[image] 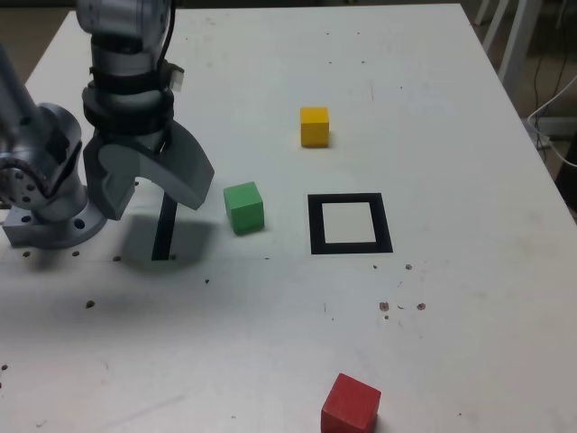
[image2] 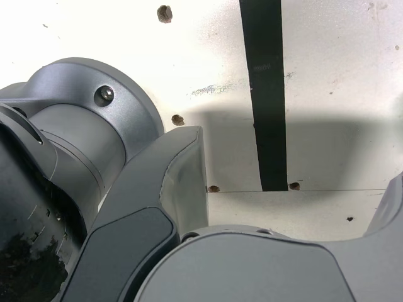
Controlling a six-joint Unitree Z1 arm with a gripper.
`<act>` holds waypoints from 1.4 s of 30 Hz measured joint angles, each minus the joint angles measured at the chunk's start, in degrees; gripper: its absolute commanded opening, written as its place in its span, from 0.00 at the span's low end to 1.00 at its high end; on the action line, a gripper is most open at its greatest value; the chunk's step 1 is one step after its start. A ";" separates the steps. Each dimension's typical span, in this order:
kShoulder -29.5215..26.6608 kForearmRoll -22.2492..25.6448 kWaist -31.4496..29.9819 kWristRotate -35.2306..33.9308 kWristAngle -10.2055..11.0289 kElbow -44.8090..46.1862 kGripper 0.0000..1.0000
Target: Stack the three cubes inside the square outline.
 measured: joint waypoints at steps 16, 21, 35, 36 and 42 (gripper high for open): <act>0.35 -0.02 0.00 -0.19 -0.08 0.13 0.99; 1.46 0.28 0.00 -0.32 -0.42 -0.06 0.99; 4.43 4.94 -7.38 -4.34 -0.87 -7.94 0.99; 4.67 5.04 -7.97 -4.72 -0.95 -8.34 0.99; 6.84 5.32 -11.71 -7.25 -1.53 -11.34 0.99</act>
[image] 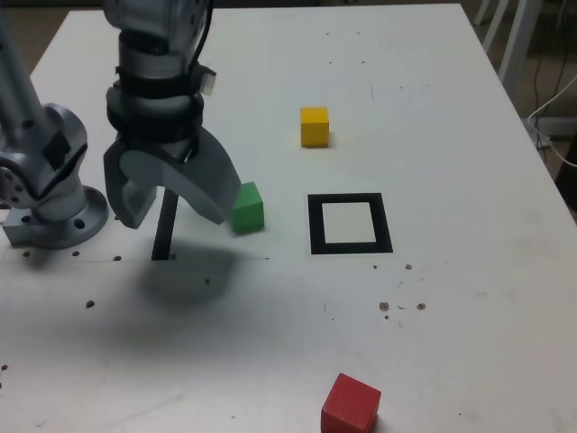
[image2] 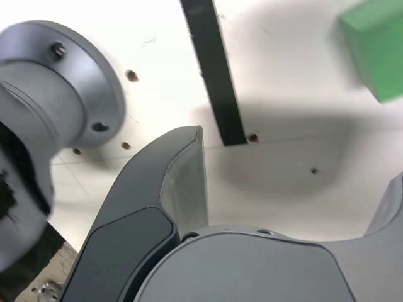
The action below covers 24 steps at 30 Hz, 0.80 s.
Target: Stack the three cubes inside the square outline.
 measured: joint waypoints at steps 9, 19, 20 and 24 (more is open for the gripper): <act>4.23 2.13 -6.55 -5.32 -0.20 -7.00 0.99; 9.67 6.43 -14.17 -10.13 -0.22 -16.96 0.99; 10.55 6.96 -14.97 -10.63 -0.22 -18.26 0.99; 14.14 8.42 -17.99 -12.04 -0.32 -22.97 0.99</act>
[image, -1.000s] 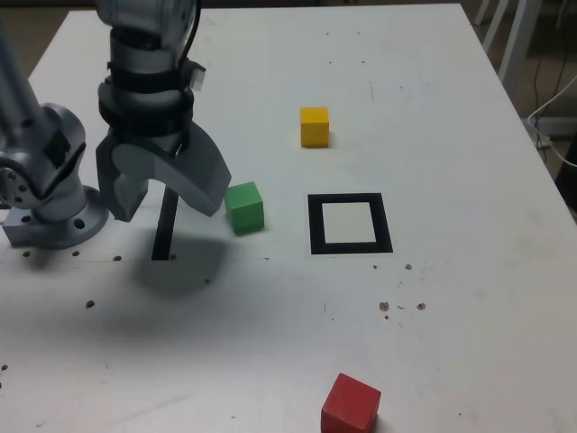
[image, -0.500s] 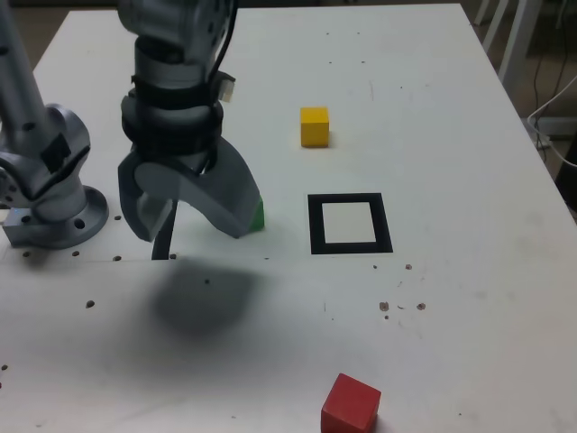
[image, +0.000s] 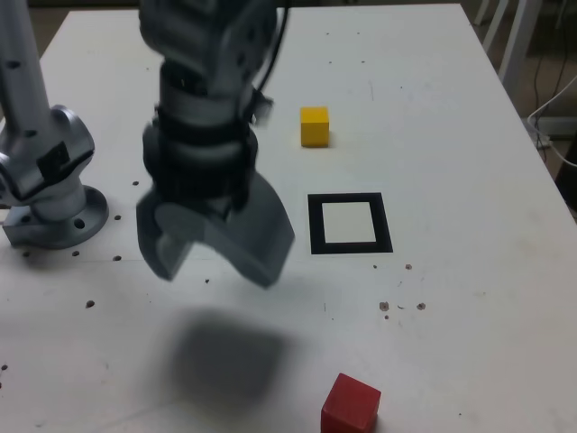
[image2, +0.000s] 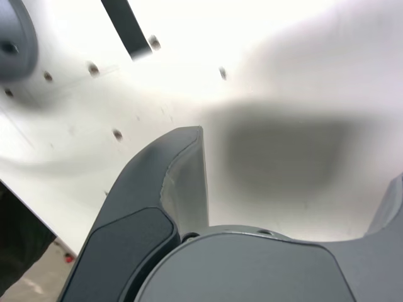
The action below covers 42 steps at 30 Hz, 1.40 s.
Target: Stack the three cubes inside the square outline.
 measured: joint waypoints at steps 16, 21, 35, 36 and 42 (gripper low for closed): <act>11.57 4.09 -5.33 -1.72 -1.06 -17.04 0.99; 14.36 5.36 -6.19 -1.75 -1.31 -21.04 0.99; 21.61 6.75 -6.99 -0.97 -2.28 -28.95 0.98; 22.12 6.76 -6.99 -0.70 -2.31 -29.36 0.98; 25.04 6.78 -6.99 1.24 -2.35 -32.39 0.98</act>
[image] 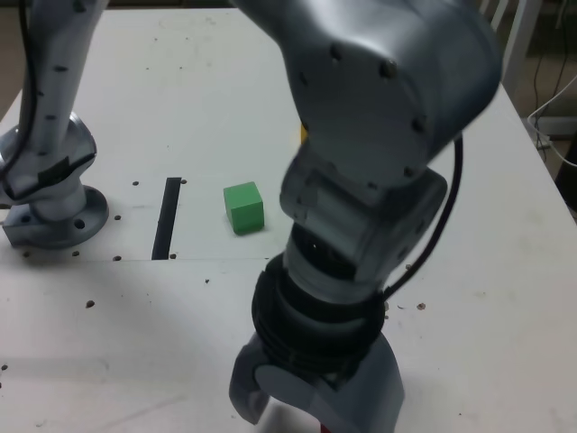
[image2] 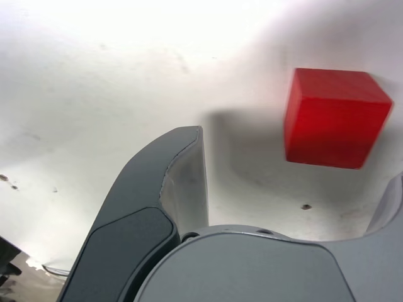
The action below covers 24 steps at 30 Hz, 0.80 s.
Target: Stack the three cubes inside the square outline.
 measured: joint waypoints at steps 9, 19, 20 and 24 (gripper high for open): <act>1.88 -0.02 0.41 1.79 -0.12 -1.34 0.94; 4.36 -0.29 0.94 3.42 -0.10 -3.69 0.83; 4.50 -0.29 1.01 3.43 -0.13 -3.71 0.80; 4.94 -0.22 1.15 3.46 0.07 -3.81 0.61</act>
